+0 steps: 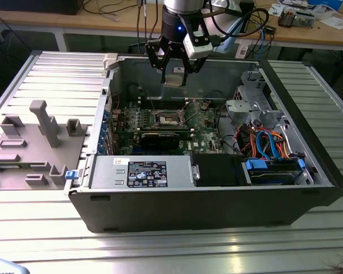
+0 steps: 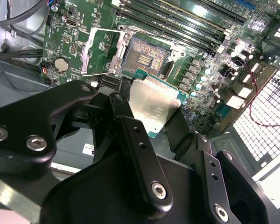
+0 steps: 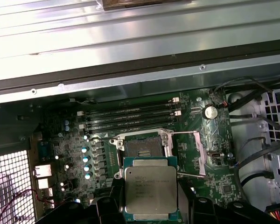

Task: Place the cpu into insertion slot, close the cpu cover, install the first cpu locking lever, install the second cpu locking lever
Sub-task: 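Place the cpu into insertion slot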

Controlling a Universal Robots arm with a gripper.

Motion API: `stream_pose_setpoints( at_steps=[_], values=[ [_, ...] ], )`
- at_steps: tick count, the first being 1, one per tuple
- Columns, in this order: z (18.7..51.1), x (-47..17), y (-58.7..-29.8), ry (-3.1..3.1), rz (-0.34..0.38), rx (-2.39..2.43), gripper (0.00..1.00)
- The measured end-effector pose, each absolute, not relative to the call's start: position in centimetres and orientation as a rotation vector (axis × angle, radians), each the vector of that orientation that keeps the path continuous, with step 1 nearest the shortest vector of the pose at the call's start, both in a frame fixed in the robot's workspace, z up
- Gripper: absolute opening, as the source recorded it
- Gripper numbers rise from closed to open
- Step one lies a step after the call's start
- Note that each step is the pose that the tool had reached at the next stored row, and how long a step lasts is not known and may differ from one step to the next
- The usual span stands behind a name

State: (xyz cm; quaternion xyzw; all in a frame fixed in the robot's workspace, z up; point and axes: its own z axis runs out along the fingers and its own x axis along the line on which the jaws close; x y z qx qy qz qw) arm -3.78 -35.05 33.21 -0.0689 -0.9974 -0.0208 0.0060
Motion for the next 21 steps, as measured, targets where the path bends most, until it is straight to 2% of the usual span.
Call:
stream_pose_setpoints(
  at_steps=[21],
  values=[
    [33.17,-3.78,-35.05,-3.121,-0.065,-0.230,0.55]
  ],
)
